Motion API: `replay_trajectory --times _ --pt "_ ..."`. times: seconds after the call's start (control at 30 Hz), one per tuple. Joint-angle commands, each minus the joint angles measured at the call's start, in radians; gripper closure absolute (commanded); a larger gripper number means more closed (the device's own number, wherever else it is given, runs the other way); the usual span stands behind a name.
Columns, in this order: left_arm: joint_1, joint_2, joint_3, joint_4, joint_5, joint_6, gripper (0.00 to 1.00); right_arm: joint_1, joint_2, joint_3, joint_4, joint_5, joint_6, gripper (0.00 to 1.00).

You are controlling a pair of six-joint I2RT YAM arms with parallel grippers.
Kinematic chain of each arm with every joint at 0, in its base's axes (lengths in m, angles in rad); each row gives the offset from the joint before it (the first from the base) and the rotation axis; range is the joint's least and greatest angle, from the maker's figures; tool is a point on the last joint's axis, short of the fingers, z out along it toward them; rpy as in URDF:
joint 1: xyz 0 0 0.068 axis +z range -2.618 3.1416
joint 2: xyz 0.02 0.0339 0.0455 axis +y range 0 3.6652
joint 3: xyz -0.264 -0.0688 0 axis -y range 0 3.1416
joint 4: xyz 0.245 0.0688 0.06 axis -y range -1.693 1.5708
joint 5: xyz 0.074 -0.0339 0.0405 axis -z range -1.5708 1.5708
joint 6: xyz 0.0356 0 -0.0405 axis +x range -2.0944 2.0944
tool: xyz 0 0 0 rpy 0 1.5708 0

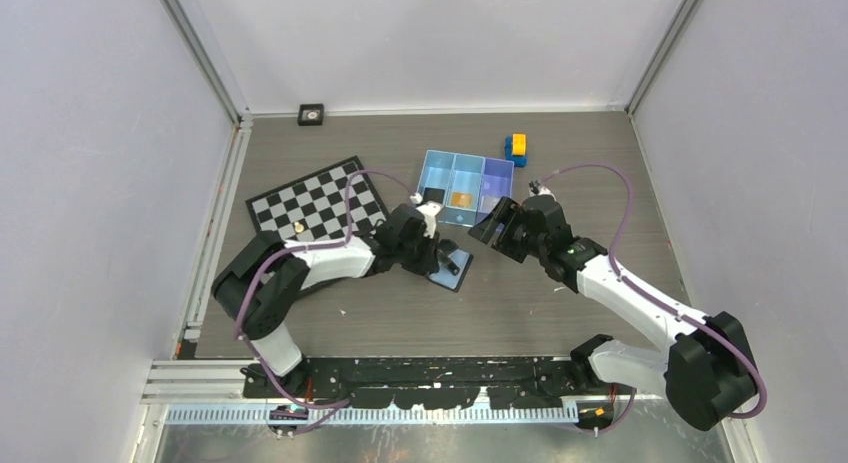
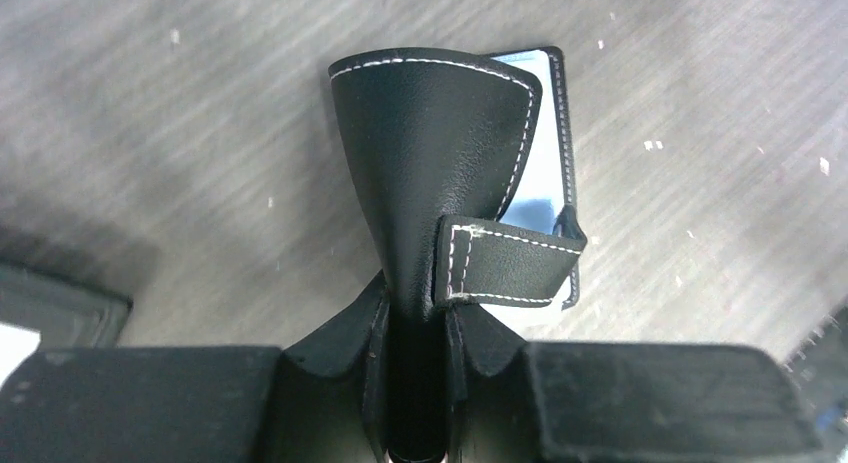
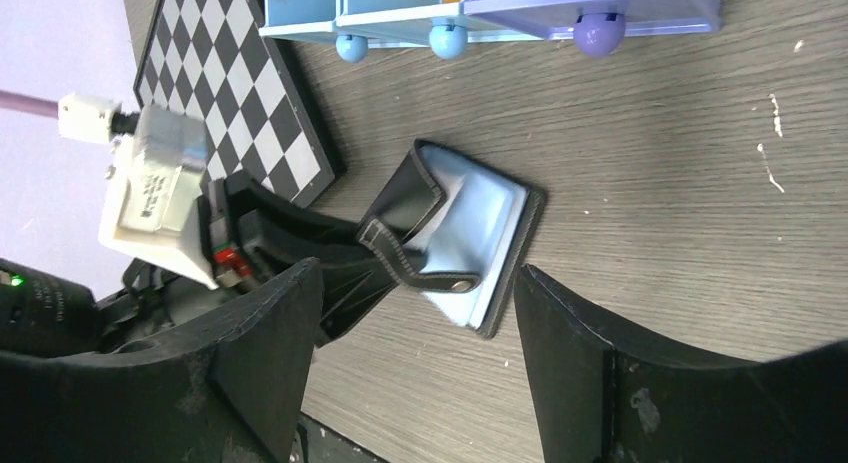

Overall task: Take the credit cards out of the card holder
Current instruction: Open the card holder at the center of the board.

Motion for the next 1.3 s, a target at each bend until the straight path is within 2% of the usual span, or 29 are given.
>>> replay_trajectory --times 0.0,0.13,0.27,0.43,0.53,0.6,0.63,0.73,0.93,1.27 --pt "0.078 -0.126 -0.127 0.172 0.205 -0.118 0.84 -0.006 -0.030 -0.028 0.096 0.041 0.017 0.26" --pt "0.133 -0.223 -0.238 0.343 0.295 -0.206 0.84 -0.010 0.002 -0.019 0.097 0.002 0.009 0.25" --pt "0.151 -0.302 -0.292 0.414 0.347 -0.243 0.84 -0.015 0.056 0.011 0.095 -0.100 -0.038 0.24" --pt "0.151 -0.422 -0.333 0.447 0.365 -0.265 0.84 -0.017 0.002 -0.094 0.281 -0.138 -0.012 0.20" --pt "0.151 -0.515 -0.364 0.461 0.345 -0.266 0.83 -0.019 -0.035 -0.095 0.251 -0.103 -0.015 0.12" --pt "0.150 -0.555 -0.391 0.488 0.330 -0.268 0.83 -0.019 -0.056 -0.104 0.240 -0.076 0.006 0.01" --pt "0.151 -0.584 -0.410 0.508 0.321 -0.271 0.83 -0.019 -0.065 -0.118 0.251 -0.070 0.036 0.00" --pt "0.151 -0.604 -0.427 0.551 0.338 -0.283 0.83 -0.019 -0.075 -0.140 0.303 -0.089 0.049 0.00" --pt "0.151 -0.604 -0.456 0.670 0.391 -0.323 0.83 -0.019 -0.108 -0.237 0.544 -0.159 0.089 0.04" --pt "0.151 -0.621 -0.493 0.791 0.436 -0.353 0.82 -0.018 -0.069 -0.255 0.698 -0.270 0.123 0.09"
